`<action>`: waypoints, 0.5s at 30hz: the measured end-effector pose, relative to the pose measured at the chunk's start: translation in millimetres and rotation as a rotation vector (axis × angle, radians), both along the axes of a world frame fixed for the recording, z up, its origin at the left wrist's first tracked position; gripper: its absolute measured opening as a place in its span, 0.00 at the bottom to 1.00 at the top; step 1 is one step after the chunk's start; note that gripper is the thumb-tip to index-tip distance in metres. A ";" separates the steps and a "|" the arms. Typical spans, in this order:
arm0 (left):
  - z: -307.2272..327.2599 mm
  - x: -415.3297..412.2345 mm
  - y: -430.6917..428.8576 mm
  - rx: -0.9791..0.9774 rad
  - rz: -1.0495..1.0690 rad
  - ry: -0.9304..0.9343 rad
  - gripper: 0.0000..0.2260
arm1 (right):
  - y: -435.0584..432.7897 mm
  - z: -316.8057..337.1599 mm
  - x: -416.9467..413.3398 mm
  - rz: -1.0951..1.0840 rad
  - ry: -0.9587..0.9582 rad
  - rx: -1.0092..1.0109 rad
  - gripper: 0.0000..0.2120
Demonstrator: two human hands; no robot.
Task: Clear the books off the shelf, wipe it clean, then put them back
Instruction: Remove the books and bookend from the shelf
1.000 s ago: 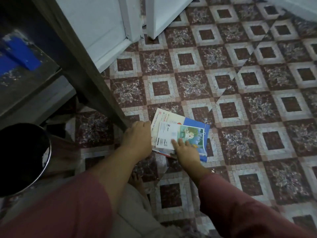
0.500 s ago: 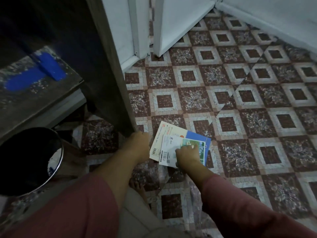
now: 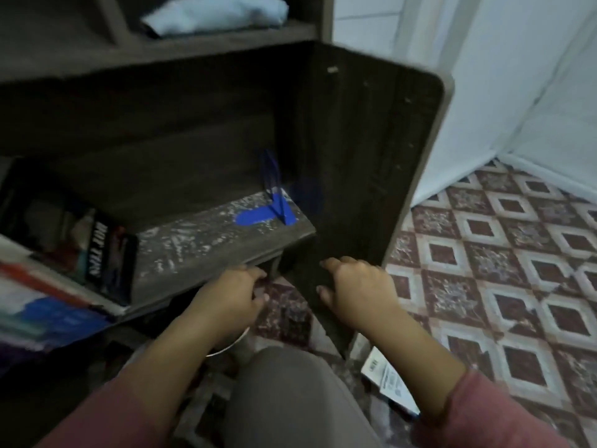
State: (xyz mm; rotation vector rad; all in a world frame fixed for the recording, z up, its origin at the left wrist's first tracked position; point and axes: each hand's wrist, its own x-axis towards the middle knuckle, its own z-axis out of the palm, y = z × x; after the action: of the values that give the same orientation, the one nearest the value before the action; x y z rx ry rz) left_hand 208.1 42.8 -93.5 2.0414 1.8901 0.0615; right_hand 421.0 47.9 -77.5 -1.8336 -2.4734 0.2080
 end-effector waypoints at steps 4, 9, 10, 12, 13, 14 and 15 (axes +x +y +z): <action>30.9 -68.9 -35.7 0.154 0.176 0.009 0.21 | 4.1 38.3 -75.5 0.161 0.050 0.074 0.19; 61.7 -142.6 -73.4 0.438 0.396 0.023 0.18 | 3.4 66.8 -165.4 0.343 0.028 0.141 0.16; 67.5 -154.8 -79.6 0.469 0.439 0.032 0.17 | 2.8 71.7 -181.3 0.384 0.031 0.148 0.16; 78.1 -175.5 -90.3 0.522 0.523 0.088 0.16 | 1.4 80.2 -209.8 0.454 0.034 0.167 0.17; 83.0 -185.6 -95.5 0.557 0.566 0.123 0.16 | 0.8 83.8 -224.4 0.488 0.033 0.187 0.17; 87.0 -193.6 -99.0 0.595 0.601 0.162 0.16 | 1.5 85.5 -237.3 0.521 0.031 0.202 0.18; 90.2 -199.8 -101.3 0.629 0.631 0.197 0.18 | 2.5 85.9 -248.7 0.553 0.033 0.205 0.18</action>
State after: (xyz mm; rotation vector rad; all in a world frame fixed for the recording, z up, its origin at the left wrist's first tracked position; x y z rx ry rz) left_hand 8.3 -58.4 -3.3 1.7168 2.8466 0.7142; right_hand 172.3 50.3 8.4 -1.0337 -2.7934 0.0023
